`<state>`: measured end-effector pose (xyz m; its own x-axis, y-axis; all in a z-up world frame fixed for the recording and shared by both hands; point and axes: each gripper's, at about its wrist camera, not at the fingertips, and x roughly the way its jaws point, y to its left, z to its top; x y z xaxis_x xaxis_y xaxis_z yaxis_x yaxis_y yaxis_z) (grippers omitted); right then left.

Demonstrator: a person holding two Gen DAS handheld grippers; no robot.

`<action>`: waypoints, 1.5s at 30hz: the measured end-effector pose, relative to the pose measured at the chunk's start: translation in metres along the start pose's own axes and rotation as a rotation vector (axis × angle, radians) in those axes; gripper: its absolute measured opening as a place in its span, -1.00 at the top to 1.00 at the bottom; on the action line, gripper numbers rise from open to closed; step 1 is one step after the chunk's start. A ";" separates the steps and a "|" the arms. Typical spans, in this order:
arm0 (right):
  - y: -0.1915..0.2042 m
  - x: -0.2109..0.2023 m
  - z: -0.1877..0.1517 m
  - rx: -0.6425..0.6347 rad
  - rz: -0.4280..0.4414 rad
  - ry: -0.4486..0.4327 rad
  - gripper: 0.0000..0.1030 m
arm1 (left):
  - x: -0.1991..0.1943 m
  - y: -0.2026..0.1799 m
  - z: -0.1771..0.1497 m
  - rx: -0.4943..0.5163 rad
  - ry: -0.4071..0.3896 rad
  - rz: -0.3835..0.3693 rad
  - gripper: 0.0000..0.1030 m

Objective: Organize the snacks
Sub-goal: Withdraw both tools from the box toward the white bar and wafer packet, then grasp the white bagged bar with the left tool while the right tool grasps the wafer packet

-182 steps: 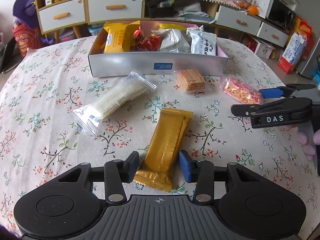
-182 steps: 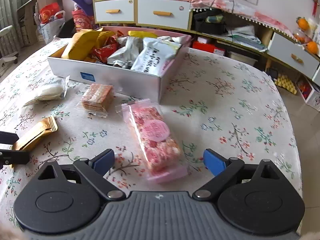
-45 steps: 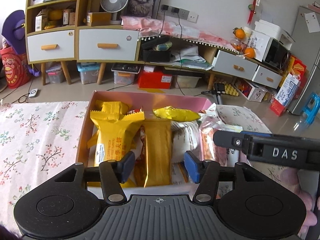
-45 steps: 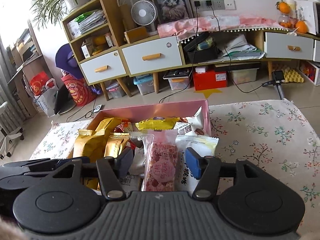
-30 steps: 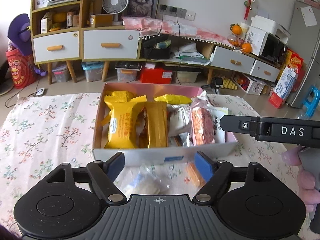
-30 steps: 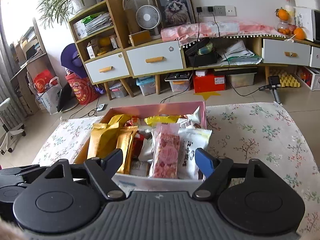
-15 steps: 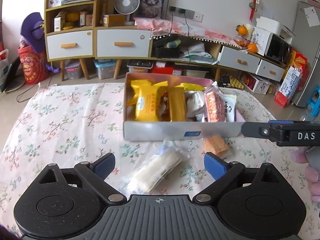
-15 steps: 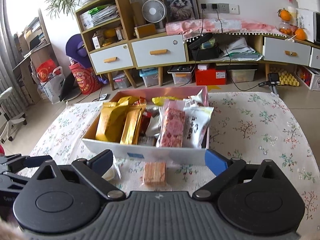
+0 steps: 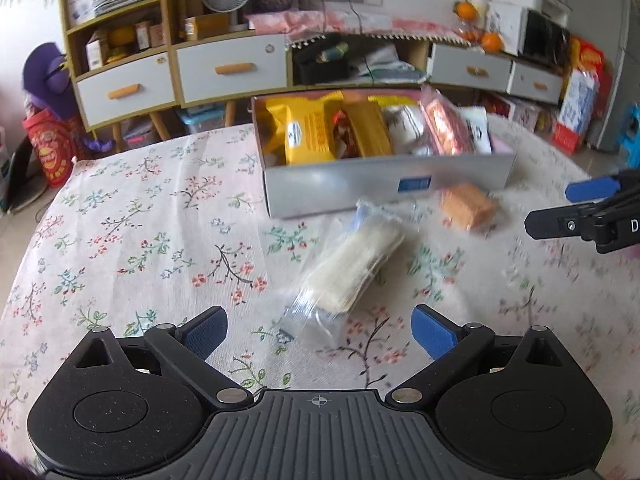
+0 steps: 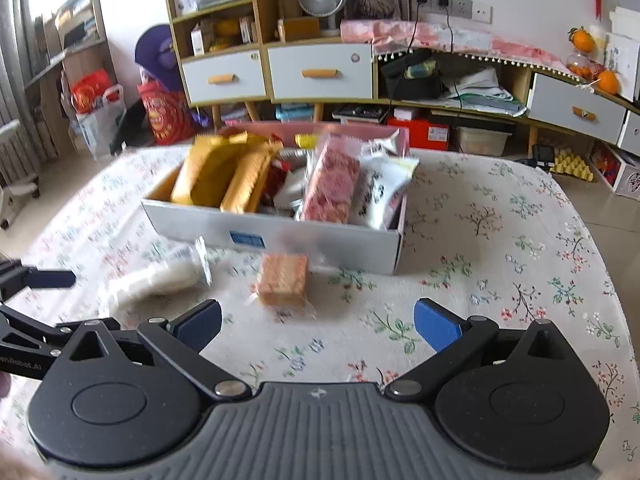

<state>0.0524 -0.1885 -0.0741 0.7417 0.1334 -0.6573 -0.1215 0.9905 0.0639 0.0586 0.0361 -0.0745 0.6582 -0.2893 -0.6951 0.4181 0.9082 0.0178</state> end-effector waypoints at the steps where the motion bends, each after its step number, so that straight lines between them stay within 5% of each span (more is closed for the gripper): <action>1: 0.001 0.003 -0.002 -0.010 -0.002 0.008 -0.99 | 0.003 0.001 -0.001 0.012 0.003 0.002 -0.93; 13: 0.009 0.025 -0.018 -0.073 0.001 0.083 -0.99 | 0.025 0.013 -0.004 0.034 -0.039 -0.050 -1.00; 26: 0.016 0.034 -0.012 -0.086 0.025 0.000 -1.00 | 0.039 0.000 0.012 0.067 -0.033 -0.083 -0.97; 45: 0.020 0.041 -0.002 -0.081 0.009 -0.012 -0.82 | 0.035 -0.020 0.024 0.048 -0.006 -0.077 -0.10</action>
<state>0.0787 -0.1637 -0.1014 0.7481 0.1434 -0.6479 -0.1807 0.9835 0.0090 0.0884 0.0004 -0.0823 0.6262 -0.3600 -0.6915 0.4970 0.8677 -0.0016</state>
